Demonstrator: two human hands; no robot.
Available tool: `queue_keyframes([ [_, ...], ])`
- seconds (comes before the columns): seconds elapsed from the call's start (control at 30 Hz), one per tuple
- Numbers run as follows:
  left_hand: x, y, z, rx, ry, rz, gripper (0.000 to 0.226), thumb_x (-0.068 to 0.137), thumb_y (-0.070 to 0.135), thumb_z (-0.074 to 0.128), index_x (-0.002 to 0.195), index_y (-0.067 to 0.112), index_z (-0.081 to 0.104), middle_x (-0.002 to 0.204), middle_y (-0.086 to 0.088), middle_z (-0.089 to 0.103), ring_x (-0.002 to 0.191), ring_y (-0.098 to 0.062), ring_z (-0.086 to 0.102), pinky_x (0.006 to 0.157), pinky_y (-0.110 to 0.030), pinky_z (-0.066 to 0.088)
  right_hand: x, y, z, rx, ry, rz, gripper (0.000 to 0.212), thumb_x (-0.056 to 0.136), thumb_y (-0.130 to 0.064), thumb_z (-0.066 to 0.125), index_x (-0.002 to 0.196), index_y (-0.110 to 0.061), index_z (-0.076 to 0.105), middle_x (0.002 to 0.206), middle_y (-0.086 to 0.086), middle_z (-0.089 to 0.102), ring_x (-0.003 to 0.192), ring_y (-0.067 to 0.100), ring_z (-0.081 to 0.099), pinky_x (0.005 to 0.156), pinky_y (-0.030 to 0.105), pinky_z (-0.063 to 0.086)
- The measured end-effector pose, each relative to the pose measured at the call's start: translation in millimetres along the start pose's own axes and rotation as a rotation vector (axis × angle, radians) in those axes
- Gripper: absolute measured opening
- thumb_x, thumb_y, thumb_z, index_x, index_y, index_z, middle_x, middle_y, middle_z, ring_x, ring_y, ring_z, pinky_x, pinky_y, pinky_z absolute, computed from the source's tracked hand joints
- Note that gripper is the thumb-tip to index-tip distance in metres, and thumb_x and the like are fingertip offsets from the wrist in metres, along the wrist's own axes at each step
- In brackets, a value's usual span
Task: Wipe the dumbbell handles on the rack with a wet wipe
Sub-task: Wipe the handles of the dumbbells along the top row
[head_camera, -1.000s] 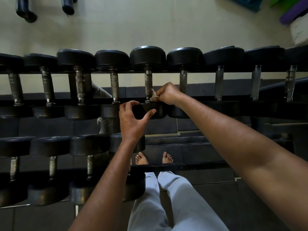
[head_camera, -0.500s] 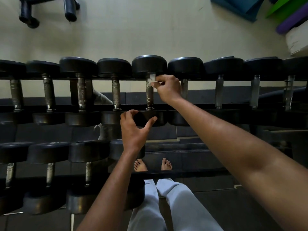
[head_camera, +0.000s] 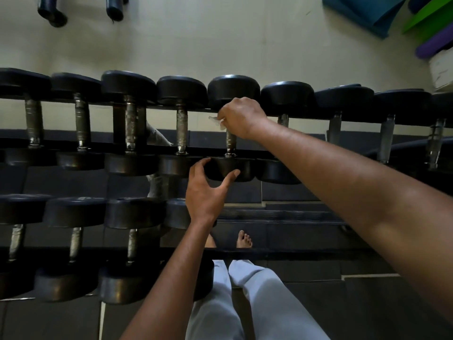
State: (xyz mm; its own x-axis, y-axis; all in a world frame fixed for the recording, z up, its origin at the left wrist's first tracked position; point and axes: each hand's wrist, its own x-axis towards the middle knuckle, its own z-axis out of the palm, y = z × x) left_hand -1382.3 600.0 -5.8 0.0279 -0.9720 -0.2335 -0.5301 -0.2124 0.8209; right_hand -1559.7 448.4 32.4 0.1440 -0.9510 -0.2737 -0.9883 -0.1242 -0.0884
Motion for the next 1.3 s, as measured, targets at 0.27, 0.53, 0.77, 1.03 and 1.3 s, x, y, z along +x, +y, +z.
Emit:
queue_keyframes([
  [0.27, 1, -2, -2, 0.019, -0.028, 0.002, 0.083, 0.077, 0.075, 0.082, 0.14, 0.028, 0.057, 0.138, 0.012, 0.057, 0.117, -0.002, 0.058, 0.085, -0.015, 0.049, -29, -18, 16, 0.217, -0.365, -0.061, 0.008, 0.098, -0.03, 0.071, 0.1, -0.027, 0.078, 0.096, -0.004, 0.073, 0.084, 0.015, 0.068, 0.078, 0.036, 0.061],
  [0.53, -20, 29, 17, 0.143, 0.005, 0.133, 0.055, 0.091, 0.05, 0.081, 0.13, 0.02, 0.059, 0.126, 0.003, 0.055, 0.111, -0.011, 0.057, 0.086, -0.023, 0.051, -107, 57, -3, 0.867, -0.135, 0.276, 0.031, 0.097, -0.022, 0.077, 0.127, -0.026, 0.071, 0.115, -0.006, 0.072, 0.108, 0.011, 0.067, 0.093, 0.03, 0.055],
  [0.77, -50, 60, 87, 0.179, -0.208, 0.188, 0.058, 0.091, 0.06, 0.078, 0.134, 0.025, 0.059, 0.13, 0.007, 0.055, 0.12, -0.01, 0.056, 0.096, -0.028, 0.053, -160, 131, 15, 0.854, -0.03, 0.364, 0.012, 0.101, -0.019, 0.07, 0.105, -0.029, 0.077, 0.099, -0.002, 0.074, 0.093, 0.016, 0.073, 0.086, 0.04, 0.063],
  [1.03, -53, 58, 108, 0.158, -0.175, 0.105, 0.08, 0.085, 0.064, 0.081, 0.15, 0.03, 0.049, 0.146, 0.008, 0.048, 0.13, -0.013, 0.055, 0.108, -0.038, 0.054, -142, 142, 40, 0.465, -0.114, 0.058, 0.023, 0.098, -0.024, 0.075, 0.12, -0.024, 0.078, 0.119, -0.005, 0.07, 0.103, 0.015, 0.066, 0.088, 0.033, 0.057],
  [1.3, -48, 62, 112, 0.119, -0.151, 0.079, 0.07, 0.087, 0.058, 0.082, 0.143, 0.029, 0.054, 0.143, 0.009, 0.049, 0.121, -0.006, 0.057, 0.099, -0.031, 0.058, -116, 117, 38, 0.183, -0.143, -0.1, 0.012, 0.1, -0.027, 0.067, 0.111, -0.022, 0.072, 0.109, -0.001, 0.063, 0.091, 0.02, 0.065, 0.073, 0.036, 0.056],
])
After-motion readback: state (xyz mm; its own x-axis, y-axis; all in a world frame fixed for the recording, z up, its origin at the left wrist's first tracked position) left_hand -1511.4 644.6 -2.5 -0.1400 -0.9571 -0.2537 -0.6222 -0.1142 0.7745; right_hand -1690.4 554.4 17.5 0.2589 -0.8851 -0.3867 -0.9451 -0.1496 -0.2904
